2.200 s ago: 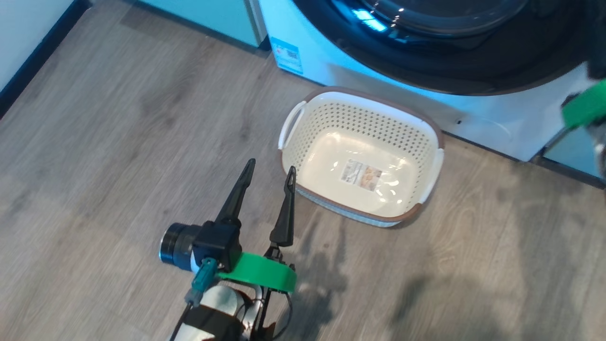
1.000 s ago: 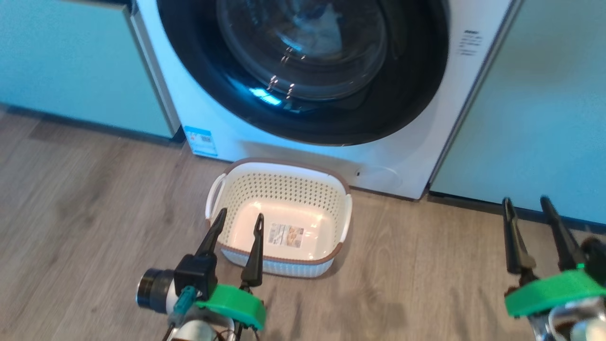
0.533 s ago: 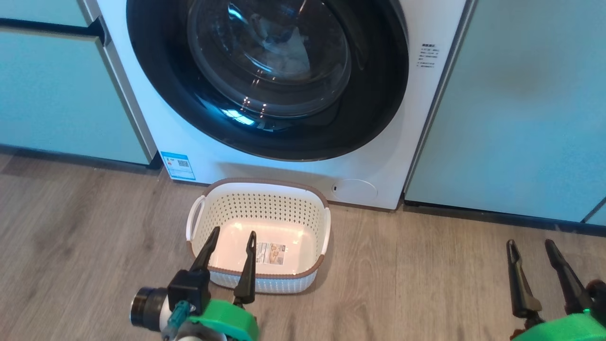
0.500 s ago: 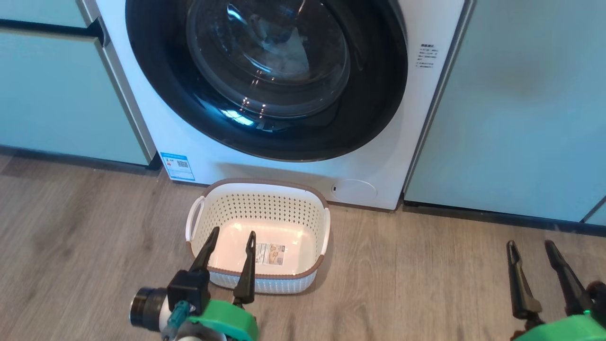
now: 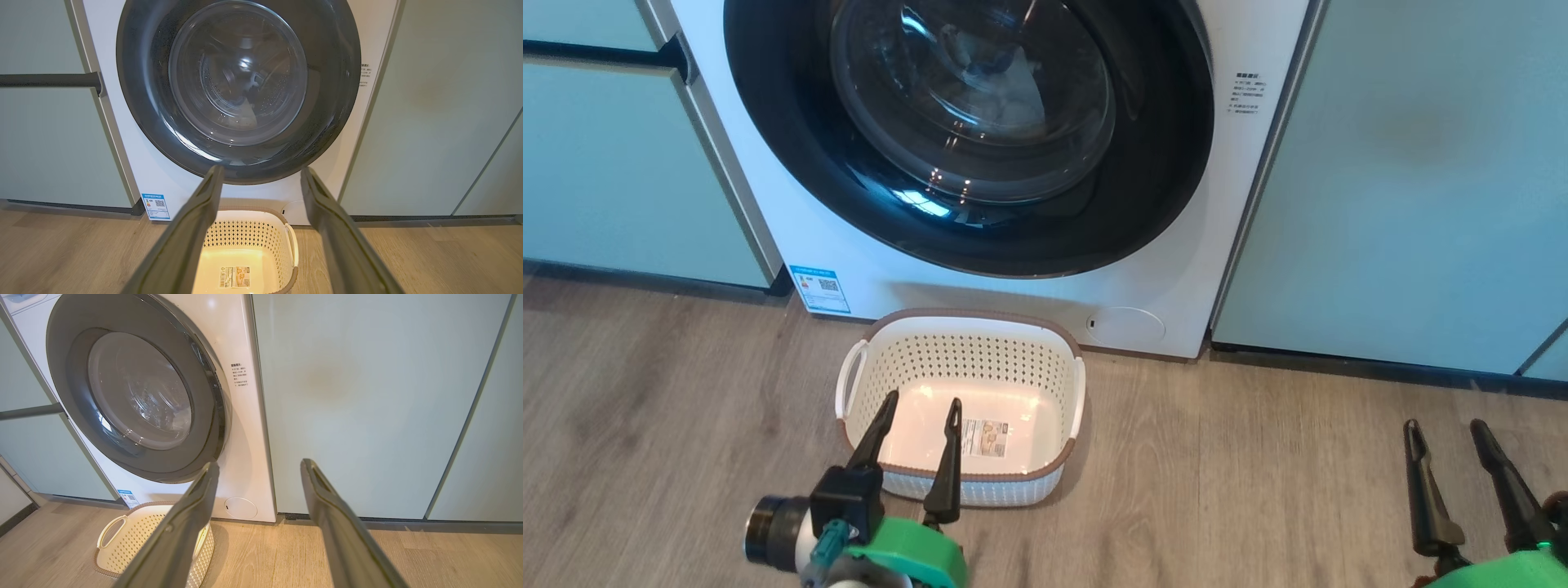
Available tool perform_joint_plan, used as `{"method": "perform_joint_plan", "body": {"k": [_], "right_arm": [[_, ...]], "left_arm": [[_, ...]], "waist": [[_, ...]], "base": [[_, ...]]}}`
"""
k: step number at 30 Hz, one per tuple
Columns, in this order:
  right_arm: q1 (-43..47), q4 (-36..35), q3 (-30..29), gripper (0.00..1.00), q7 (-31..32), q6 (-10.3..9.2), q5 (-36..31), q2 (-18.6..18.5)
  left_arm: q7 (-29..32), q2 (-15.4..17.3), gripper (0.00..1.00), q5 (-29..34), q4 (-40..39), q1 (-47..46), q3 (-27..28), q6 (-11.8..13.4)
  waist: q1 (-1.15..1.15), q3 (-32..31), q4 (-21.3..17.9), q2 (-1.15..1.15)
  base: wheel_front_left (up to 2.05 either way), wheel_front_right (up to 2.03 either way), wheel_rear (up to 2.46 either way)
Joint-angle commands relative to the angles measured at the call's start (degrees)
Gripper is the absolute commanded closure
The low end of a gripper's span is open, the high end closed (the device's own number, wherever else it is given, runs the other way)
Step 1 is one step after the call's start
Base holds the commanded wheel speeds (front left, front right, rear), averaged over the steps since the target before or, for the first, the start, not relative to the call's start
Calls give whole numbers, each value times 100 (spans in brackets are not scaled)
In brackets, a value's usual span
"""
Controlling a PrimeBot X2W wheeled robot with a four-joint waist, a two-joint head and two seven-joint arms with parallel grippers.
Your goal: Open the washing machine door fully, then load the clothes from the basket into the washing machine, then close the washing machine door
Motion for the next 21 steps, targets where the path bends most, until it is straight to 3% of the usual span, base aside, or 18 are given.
{"method": "perform_joint_plan", "body": {"k": [1, 19, 20, 21], "right_arm": [[-146, -221, 93, 0, 33, -19, 47, -66], [-164, -189, 119, 0, 17, -19, 91, -66], [0, 5, -4, 100, 0, 0, 58, 2], [1, 79, 5, 100, -7, 0, 59, 9]], "left_arm": [[-56, 107, 0, -57, -215, -159, 204, 34], [-56, 125, 0, -140, -222, -207, 158, 85], [0, 55, 100, -121, -12, 0, -34, 52], [11, 42, 100, -127, 58, 5, -39, 47]], "waist": [[0, 6, -12, 0], [0, 49, -29, 0], [0, 51, -30, 0], [0, 52, -31, 0]], "base": [[0, 0, 0], [0, 0, 0], [0, 0, 0], [0, 0, 0]]}}
